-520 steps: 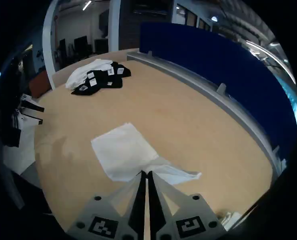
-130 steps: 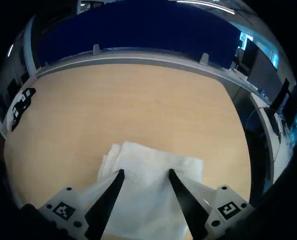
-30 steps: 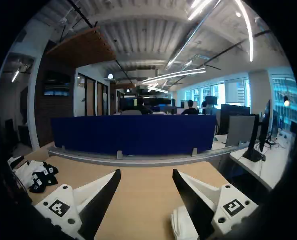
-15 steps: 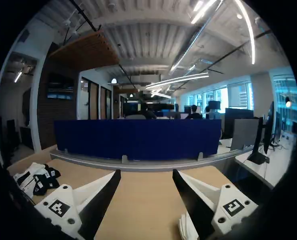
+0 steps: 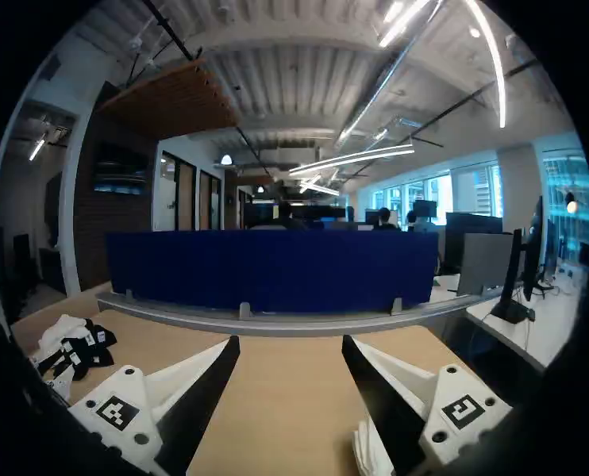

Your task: Fold towel

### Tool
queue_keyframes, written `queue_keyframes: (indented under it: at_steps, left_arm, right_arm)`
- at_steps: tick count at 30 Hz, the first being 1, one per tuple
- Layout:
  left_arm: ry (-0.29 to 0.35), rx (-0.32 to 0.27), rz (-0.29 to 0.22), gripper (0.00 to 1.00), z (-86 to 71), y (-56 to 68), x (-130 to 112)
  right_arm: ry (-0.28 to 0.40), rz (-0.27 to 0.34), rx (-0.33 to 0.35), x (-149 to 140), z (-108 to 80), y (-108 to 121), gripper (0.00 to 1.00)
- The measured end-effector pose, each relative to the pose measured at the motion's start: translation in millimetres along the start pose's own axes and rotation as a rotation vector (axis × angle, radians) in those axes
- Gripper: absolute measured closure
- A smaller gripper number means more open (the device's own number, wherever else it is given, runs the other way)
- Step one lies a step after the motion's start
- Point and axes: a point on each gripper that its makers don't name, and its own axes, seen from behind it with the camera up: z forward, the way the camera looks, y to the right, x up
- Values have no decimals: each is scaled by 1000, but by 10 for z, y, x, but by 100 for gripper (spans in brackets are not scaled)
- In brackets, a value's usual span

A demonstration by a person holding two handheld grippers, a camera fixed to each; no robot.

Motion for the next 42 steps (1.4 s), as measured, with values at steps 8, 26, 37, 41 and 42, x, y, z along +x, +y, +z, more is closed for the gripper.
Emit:
queue_keyframes:
  at_steps: [8,26,37,41,42]
  left_arm:
    - [-8,-1,2,17,-1,33,-117]
    - [-40,-24,-23,17,1,114,-247]
    - [-41,-30,-25,17,3,106,-247]
    - [-41,-29,-24,17,-3,105,-243]
    - [-41,-29,-24,17,-5,105,-243]
  right_arm:
    - [11,-9,-5,41,-13,15,0]
    - [26,-2,9,103,-14,4,0]
    - [28,4,-1,46,-7,221,0]
    - [46,3,-12,90,0,300,0]
    - [52,4,-12,102,0,313,0]
